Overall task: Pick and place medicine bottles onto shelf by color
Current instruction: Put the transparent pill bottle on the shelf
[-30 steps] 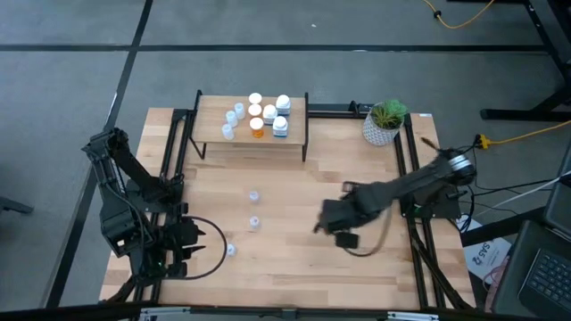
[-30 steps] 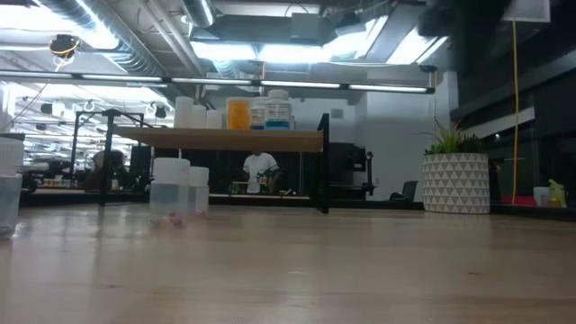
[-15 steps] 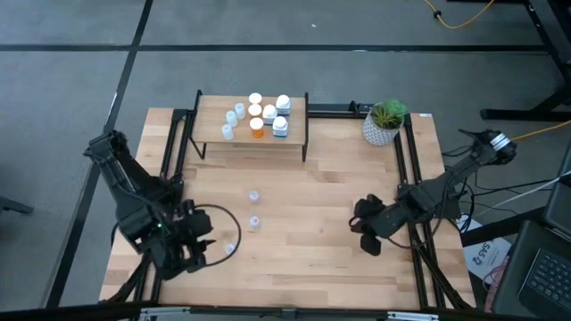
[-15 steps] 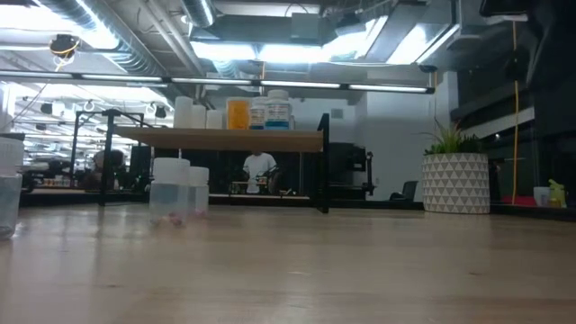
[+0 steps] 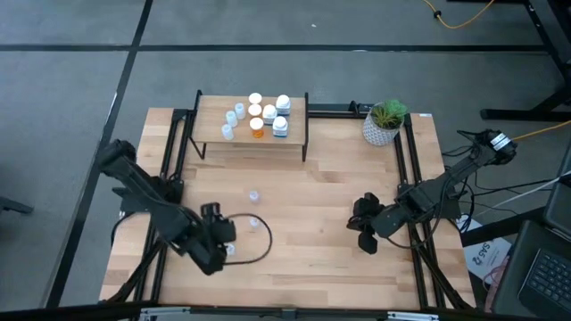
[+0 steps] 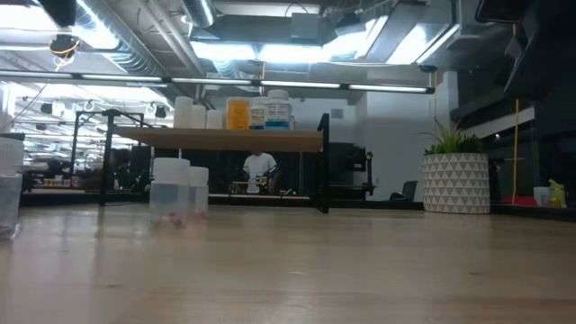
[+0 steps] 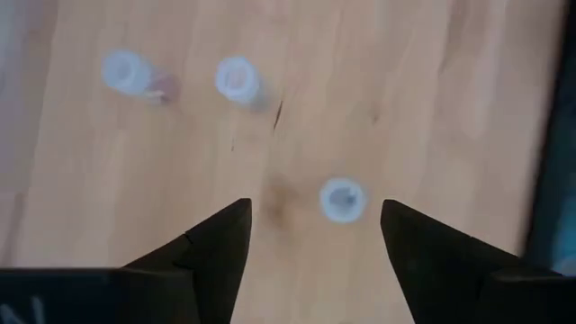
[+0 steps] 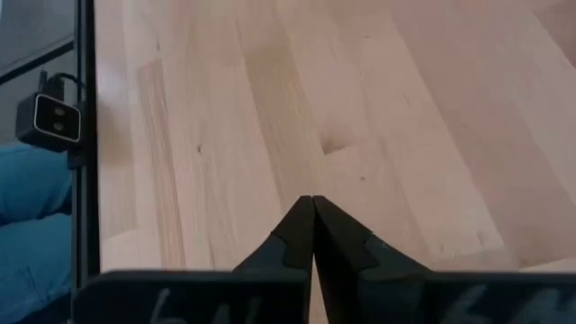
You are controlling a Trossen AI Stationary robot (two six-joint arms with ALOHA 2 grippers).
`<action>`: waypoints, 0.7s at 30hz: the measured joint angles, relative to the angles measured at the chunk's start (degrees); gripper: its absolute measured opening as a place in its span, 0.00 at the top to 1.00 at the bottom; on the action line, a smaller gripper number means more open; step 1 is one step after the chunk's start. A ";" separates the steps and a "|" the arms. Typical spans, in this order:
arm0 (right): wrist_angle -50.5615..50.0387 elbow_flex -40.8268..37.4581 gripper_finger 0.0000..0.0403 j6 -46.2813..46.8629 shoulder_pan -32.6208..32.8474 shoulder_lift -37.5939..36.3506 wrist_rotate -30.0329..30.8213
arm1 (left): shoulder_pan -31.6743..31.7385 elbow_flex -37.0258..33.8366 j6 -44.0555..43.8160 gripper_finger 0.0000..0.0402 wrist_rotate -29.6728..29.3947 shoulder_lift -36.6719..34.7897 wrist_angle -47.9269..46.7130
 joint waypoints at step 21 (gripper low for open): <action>0.52 0.00 0.97 -0.02 0.02 0.00 1.38 | 2.57 0.00 6.34 0.39 11.11 17.84 4.00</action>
